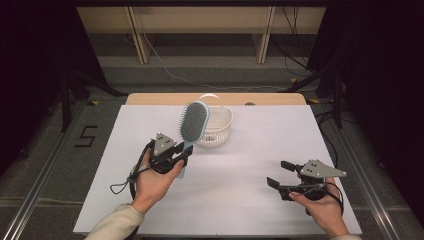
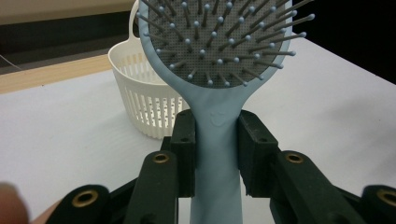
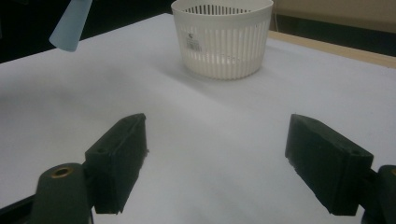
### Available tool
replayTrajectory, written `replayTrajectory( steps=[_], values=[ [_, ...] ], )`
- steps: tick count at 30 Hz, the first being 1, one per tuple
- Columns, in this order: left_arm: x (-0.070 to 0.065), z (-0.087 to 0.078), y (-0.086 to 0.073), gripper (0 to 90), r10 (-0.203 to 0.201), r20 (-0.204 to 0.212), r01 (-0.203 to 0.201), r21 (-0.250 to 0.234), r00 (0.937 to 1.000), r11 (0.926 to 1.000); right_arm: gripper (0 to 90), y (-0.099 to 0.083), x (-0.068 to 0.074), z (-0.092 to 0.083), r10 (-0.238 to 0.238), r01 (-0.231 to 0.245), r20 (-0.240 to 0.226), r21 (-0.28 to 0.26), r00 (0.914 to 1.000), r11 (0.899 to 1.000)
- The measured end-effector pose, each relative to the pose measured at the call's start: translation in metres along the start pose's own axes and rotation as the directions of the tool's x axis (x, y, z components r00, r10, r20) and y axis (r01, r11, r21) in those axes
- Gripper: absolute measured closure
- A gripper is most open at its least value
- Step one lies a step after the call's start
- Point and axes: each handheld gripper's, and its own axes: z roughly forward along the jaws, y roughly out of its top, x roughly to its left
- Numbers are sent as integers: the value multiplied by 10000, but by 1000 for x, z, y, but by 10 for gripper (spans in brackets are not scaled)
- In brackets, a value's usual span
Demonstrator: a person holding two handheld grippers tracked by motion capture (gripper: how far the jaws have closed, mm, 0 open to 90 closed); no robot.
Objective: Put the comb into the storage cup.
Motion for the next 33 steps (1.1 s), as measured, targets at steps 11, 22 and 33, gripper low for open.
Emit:
replayTrajectory(
  steps=[11, 22, 33],
  values=[
    [2, 3, 8, 697, -26, -80, 24, -229, 10000, 9997, 214, 0, 0, 0, 21, -21, -18, -21, 10000, 10000],
    [6, 5, 15, 698, -89, -192, 80, -427, 9998, 9991, 214, 0, 0, 0, 33, -33, 1, -23, 10000, 10000],
    [7, 9, 20, 698, -63, -256, 50, -524, 9997, 9986, 214, -1, -1, 0, 105, -105, -28, -34, 9999, 9999]
  ],
)
